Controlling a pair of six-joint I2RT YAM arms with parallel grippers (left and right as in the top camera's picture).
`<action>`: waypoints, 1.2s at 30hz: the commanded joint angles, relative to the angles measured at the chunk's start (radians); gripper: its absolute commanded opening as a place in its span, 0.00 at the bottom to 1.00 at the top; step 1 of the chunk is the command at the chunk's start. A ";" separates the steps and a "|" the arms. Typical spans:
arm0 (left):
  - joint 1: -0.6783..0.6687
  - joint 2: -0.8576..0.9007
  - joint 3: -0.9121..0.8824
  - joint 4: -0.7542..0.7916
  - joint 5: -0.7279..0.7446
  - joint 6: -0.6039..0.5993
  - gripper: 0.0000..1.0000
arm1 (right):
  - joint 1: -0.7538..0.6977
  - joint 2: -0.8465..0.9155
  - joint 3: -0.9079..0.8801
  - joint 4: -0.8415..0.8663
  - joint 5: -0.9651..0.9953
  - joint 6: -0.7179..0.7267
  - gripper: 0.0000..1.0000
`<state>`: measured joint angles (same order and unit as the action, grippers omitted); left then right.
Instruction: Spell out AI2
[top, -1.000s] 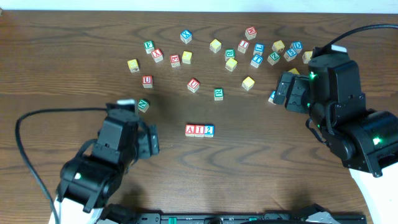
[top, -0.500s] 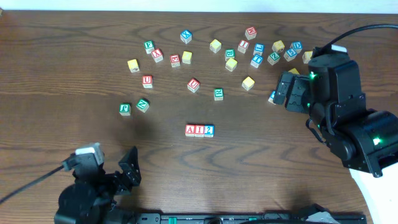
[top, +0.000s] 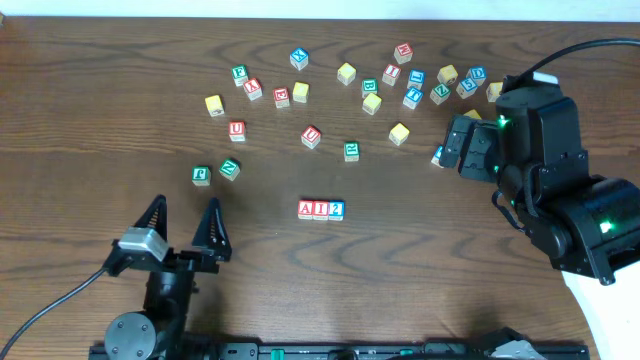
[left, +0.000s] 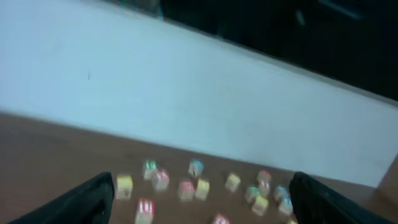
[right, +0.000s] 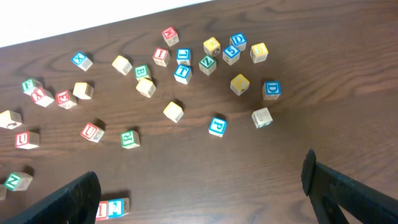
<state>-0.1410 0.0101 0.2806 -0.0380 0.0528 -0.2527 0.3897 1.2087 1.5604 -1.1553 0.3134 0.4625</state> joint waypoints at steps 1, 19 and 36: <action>0.022 -0.009 -0.065 0.095 0.015 0.125 0.89 | 0.004 -0.004 0.013 -0.002 0.012 -0.008 0.99; 0.113 -0.009 -0.276 0.275 0.063 0.234 0.89 | 0.004 -0.004 0.013 -0.002 0.012 -0.008 0.99; 0.141 -0.009 -0.276 -0.021 0.168 0.234 0.89 | 0.004 -0.004 0.013 -0.002 0.012 -0.008 0.99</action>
<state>-0.0067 0.0101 0.0101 -0.0044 0.1715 -0.0257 0.3897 1.2087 1.5608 -1.1553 0.3134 0.4625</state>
